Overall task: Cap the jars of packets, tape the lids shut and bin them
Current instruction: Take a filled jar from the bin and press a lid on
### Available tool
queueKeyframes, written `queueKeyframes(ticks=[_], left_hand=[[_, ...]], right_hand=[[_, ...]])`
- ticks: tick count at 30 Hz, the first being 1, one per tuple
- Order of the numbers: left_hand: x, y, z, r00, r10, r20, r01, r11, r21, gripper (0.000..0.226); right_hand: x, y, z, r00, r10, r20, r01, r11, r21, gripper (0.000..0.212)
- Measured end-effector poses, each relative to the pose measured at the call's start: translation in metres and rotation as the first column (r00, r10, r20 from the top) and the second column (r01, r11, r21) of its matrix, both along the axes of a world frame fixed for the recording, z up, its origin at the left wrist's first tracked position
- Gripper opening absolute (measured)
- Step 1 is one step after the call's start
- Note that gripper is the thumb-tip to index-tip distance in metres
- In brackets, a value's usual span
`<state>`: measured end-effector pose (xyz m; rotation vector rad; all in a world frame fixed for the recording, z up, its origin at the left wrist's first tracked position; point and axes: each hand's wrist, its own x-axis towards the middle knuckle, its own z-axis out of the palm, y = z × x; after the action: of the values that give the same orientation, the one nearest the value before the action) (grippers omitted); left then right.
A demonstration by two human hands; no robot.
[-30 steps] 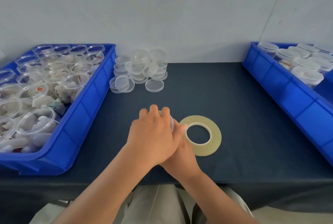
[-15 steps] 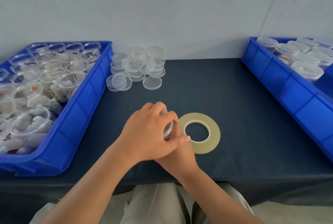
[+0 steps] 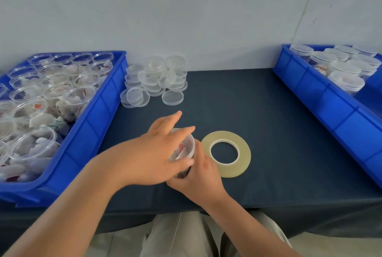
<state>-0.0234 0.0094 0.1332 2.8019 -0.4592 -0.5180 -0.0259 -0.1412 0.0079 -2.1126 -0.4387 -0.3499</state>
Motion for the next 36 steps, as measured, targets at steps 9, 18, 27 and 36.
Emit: queueKeyframes(ticks=[9, 18, 27, 36], left_hand=[[0.001, -0.073, -0.045, 0.762, 0.297, 0.575, -0.45, 0.882, 0.14, 0.044], [0.017, -0.014, -0.05, 0.774, -0.083, 0.628, 0.224, 0.963, -0.149, 0.019], [-0.02, -0.041, -0.06, 0.777, 0.422, 0.468, -0.392, 0.905, -0.164, 0.086], [-0.01, -0.038, -0.065, 0.671, 0.393, 0.628, -0.208, 0.914, -0.349, 0.049]], right_hand=[[0.002, -0.004, 0.003, 1.0, -0.014, 0.015, 0.016, 0.99, -0.141, 0.029], [0.008, 0.002, -0.002, 0.999, -0.033, 0.017, 0.035, 0.991, -0.13, 0.054], [-0.002, 0.004, 0.011, 0.99, 0.07, 0.12, -0.061, 0.995, -0.08, 0.039], [-0.004, 0.0, 0.008, 1.0, 0.023, -0.001, -0.023, 0.996, -0.09, 0.047]])
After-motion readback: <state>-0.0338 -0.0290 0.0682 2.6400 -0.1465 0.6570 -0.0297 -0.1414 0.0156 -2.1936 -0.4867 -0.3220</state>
